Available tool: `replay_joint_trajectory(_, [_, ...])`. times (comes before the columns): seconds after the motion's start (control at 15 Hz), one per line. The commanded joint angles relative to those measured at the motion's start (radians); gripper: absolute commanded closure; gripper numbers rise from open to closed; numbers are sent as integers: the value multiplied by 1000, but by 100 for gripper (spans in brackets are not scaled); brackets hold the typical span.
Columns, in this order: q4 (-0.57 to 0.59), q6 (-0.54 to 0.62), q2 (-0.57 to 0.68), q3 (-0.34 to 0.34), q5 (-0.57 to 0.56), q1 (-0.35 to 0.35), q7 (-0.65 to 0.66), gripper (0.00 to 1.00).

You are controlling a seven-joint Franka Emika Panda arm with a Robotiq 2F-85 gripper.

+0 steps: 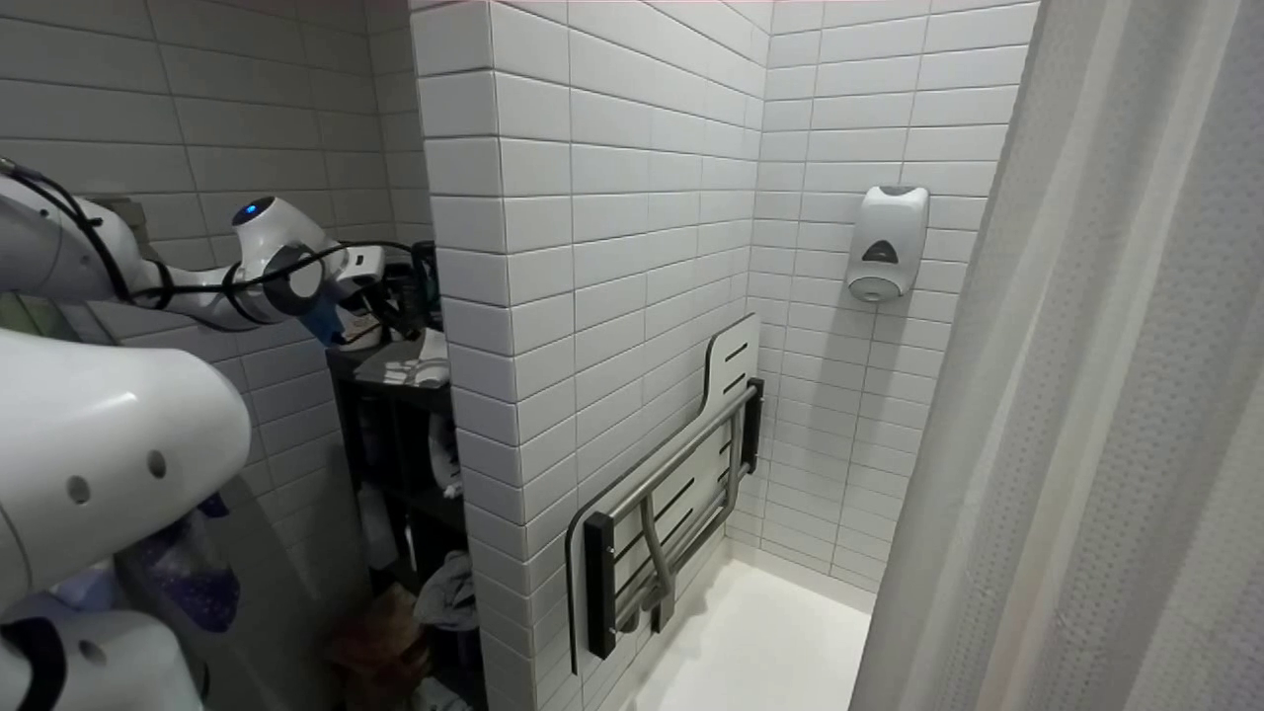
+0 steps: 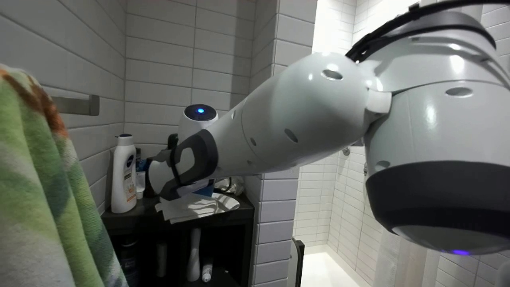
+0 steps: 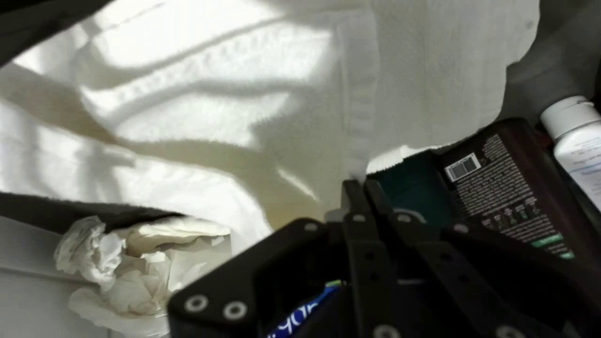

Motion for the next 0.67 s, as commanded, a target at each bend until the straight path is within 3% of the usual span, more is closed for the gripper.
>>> replay_joint_trajectory(0.0, [-5,-67,-16,-60,-40,-16,-7,99])
replay_joint_trajectory(0.6, [-37,-190,-45,-146,-270,-39,-18,99])
